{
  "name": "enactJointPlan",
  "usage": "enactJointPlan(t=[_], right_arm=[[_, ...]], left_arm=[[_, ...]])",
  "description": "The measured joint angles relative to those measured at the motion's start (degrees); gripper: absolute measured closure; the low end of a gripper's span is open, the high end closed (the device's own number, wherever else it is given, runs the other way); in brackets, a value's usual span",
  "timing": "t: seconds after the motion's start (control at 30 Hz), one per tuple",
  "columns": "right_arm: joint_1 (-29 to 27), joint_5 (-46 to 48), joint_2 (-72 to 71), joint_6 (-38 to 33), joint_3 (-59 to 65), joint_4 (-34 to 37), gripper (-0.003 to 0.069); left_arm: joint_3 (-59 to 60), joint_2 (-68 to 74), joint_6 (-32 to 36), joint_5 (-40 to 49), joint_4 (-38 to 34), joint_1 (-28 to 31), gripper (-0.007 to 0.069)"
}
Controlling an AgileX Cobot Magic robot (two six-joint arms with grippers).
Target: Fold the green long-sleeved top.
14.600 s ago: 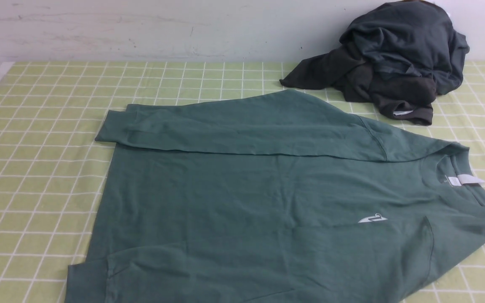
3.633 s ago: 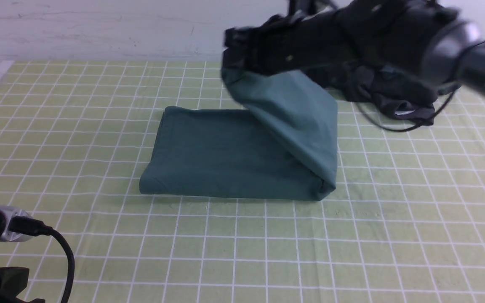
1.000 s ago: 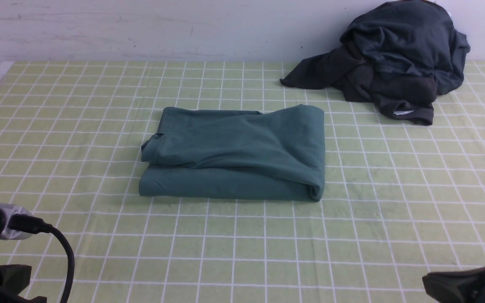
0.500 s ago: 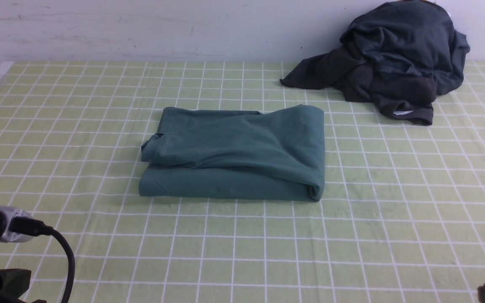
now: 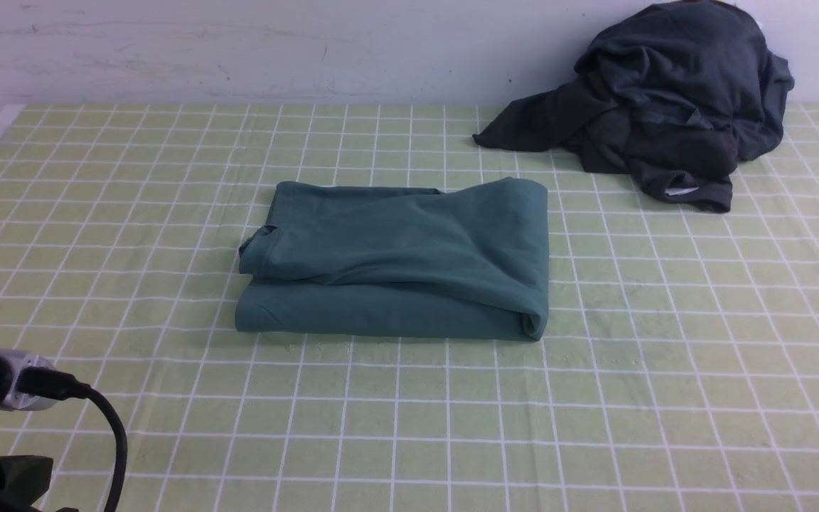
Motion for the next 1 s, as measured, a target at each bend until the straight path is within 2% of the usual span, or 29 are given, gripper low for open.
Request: enactJointPlan(t=[0.6,0.83,1.0], right_arm=[[-0.2,1.6,0.0,0.1,-0.2,-1.1,0.0668],[-0.2,1.7,0.0,0.1,-0.2,-1.3,0.0668],[-0.2,1.8,0.0,0.1,-0.2,-1.3,0.0668]], left_arm=[[0.1,0.0,0.0,-0.1,-0.1,0.0,0.0627],[5.6,-14.0,0.0,-1.6,0.0,0.0,0.0627],[12.5,-32.4,0.0,-6.1,0.0,0.0,0.0627]])
